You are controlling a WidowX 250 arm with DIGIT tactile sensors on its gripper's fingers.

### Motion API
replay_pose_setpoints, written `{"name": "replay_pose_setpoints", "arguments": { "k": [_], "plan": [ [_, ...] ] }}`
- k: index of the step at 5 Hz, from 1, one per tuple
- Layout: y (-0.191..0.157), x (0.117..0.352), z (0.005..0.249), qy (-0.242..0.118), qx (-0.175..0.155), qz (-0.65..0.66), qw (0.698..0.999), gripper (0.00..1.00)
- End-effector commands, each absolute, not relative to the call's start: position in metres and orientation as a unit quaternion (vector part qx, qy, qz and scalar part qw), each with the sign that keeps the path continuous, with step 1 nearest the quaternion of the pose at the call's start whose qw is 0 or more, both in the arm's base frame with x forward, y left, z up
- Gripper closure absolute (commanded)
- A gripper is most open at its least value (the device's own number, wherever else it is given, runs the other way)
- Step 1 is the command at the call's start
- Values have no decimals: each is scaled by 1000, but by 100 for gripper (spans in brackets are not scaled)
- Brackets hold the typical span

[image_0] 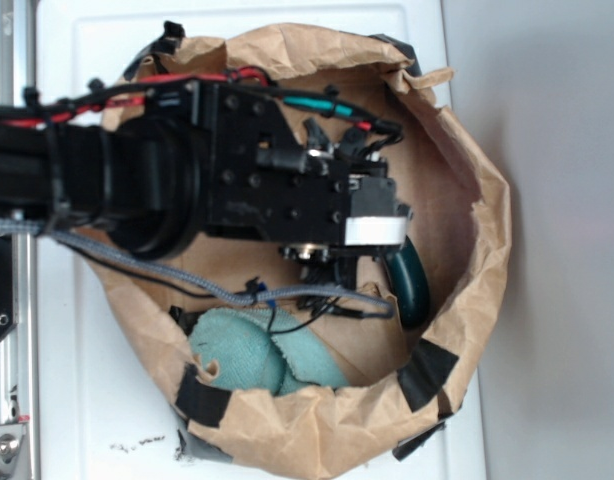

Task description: Grab the shell.

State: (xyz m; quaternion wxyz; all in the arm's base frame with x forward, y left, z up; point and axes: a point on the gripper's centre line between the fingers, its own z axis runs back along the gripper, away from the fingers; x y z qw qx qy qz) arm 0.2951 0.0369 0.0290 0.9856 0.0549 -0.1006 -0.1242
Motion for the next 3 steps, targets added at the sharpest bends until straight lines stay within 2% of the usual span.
{"name": "replay_pose_setpoints", "arguments": {
  "k": [1, 2, 3],
  "plan": [
    [54, 248, 137, -110, -68, -161, 978, 100],
    [59, 236, 185, -99, -97, -150, 979, 100],
    [53, 244, 185, -100, -87, -142, 981, 100]
  ]
}}
